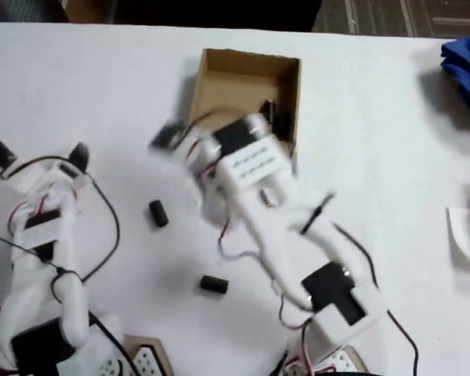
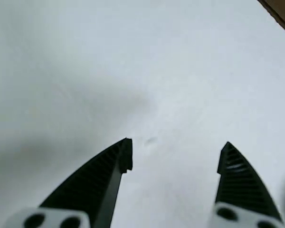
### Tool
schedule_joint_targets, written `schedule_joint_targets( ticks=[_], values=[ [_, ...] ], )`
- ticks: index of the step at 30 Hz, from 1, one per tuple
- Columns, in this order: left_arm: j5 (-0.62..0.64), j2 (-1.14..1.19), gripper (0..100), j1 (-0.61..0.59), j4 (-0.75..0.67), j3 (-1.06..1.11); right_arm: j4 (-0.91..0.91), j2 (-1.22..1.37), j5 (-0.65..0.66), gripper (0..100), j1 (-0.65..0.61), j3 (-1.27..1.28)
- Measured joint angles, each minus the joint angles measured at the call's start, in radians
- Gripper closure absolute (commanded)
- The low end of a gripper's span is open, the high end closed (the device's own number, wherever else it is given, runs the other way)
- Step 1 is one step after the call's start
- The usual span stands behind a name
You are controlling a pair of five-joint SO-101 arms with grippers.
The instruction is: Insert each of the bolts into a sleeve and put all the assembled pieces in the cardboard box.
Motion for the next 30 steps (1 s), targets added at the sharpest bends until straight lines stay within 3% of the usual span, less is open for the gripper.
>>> schedule_joint_targets(
  ticks=[7, 16, 30],
  values=[
    [-0.028, 0.003, 70, -0.069, 0.000, -0.026, -0.077, -0.008, 0.006, 72.7, -0.175, 0.256],
    [-0.029, 0.003, 70, -0.123, 0.000, -0.026, -0.244, -0.008, -0.054, 72.4, -0.201, 0.367],
    [-0.029, 0.005, 70, -0.123, 0.000, -0.026, -0.307, -0.008, -0.055, 72.5, -0.276, 0.373]
  ],
)
